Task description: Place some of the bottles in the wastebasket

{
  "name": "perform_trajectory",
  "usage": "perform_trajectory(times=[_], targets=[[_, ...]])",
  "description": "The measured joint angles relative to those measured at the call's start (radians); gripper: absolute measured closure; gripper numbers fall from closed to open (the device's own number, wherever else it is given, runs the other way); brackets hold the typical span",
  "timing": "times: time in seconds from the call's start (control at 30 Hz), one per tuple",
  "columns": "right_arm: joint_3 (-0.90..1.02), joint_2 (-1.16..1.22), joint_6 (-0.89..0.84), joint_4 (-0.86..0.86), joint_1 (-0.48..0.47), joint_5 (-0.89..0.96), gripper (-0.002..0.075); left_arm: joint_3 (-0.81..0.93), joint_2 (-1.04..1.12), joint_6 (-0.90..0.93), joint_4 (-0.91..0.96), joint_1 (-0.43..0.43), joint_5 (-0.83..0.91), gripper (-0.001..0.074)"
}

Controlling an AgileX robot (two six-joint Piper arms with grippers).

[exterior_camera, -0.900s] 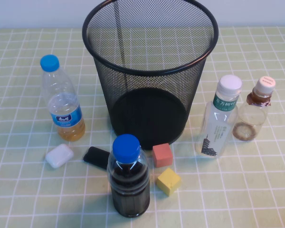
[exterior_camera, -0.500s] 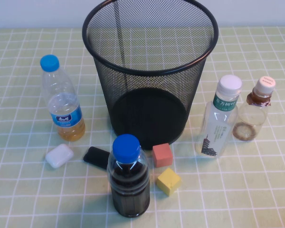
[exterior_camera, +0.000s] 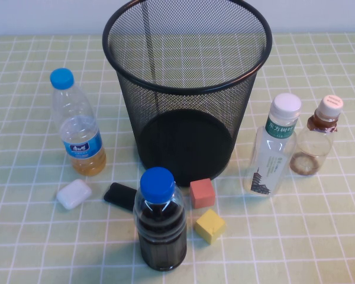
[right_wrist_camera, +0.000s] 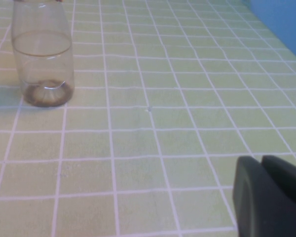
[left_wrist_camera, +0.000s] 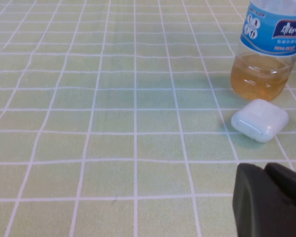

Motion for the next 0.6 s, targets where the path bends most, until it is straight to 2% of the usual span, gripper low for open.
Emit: perform_trajectory(times=[0.2,0.43,0.6], targets=[[0.0,0.0,0.0,0.0,0.0,-0.049,0.0736,0.0,0.0,0.0,0.0,0.0,0.0,0.0736],[0.0,0.0,0.002,0.0,0.0,-0.341,0.0736,0.0,0.0,0.0,0.0,0.0,0.0,0.0736],[0.0,0.0,0.007,0.0,0.0,-0.482,0.0736,0.0,0.0,0.0,0.0,0.0,0.0,0.0736]])
